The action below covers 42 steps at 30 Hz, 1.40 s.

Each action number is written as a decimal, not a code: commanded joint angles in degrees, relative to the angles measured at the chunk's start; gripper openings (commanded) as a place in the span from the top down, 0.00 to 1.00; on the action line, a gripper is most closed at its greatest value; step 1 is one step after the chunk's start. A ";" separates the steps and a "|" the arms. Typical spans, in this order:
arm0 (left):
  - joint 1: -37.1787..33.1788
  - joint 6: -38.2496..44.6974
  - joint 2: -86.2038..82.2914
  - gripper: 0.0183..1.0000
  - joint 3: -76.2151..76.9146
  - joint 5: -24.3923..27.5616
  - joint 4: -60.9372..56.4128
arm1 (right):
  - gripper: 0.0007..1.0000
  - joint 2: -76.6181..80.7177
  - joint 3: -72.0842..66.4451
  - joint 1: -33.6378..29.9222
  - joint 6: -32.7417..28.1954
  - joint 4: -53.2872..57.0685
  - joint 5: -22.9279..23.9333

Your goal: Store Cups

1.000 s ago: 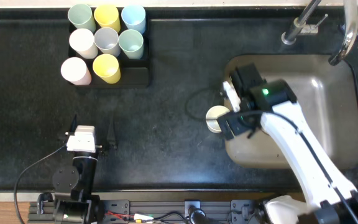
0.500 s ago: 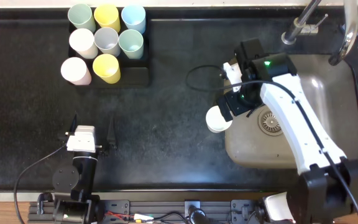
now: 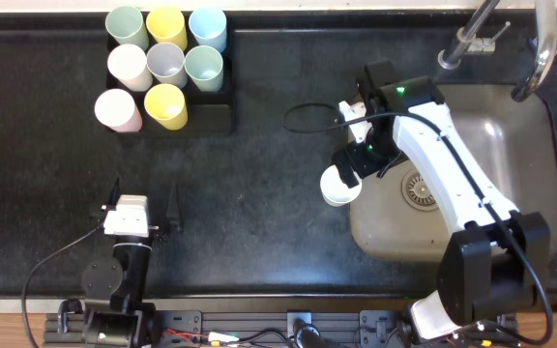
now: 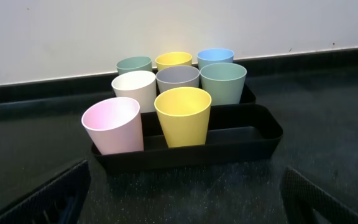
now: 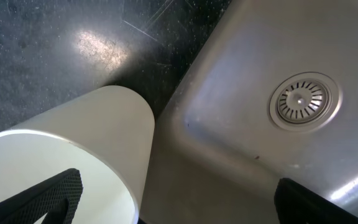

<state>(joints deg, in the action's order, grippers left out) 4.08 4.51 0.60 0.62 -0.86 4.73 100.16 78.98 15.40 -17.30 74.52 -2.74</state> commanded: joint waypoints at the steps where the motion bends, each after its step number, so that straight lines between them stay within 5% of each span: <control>1: -0.26 0.63 -0.46 0.00 -0.17 -0.48 -0.04 | 0.02 1.95 1.36 -0.07 -1.01 -0.28 -0.42; 6: -0.26 0.63 -0.46 0.00 -0.17 -0.48 -0.04 | 0.13 3.26 1.36 -0.02 -1.18 -1.16 -0.42; 7: -0.26 0.63 -0.46 0.00 -0.17 -0.46 -0.04 | 0.29 3.37 1.36 -0.02 -1.20 -1.25 -0.42; 8: -0.26 0.63 -0.46 0.00 -0.17 -0.48 -0.04 | 0.67 3.37 1.36 -0.02 -1.18 -1.27 -0.46; 9: -0.26 0.63 -0.46 0.00 -0.17 -0.48 -0.04 | 0.91 3.37 1.36 0.00 -1.18 -1.25 -0.66; 10: -0.26 0.63 -0.46 0.00 -0.17 -0.48 -0.04 | 0.95 3.37 1.36 0.02 -1.18 -1.20 -0.83; 19: -0.26 0.63 -0.46 0.00 -0.17 -0.48 -0.04 | 0.96 1.84 7.63 0.66 2.38 3.61 -0.83; 34: -0.26 0.63 -0.46 0.00 -0.17 -0.48 -0.04 | 0.96 19.50 72.52 13.84 6.64 18.53 -0.17; 42: -0.26 0.63 -0.46 0.00 -0.17 -0.48 -0.04 | 0.96 29.49 78.58 21.44 6.60 15.63 -0.20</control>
<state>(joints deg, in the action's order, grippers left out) 4.08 4.54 0.58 0.62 -0.89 4.73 127.37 155.70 35.07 -11.16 91.24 -2.96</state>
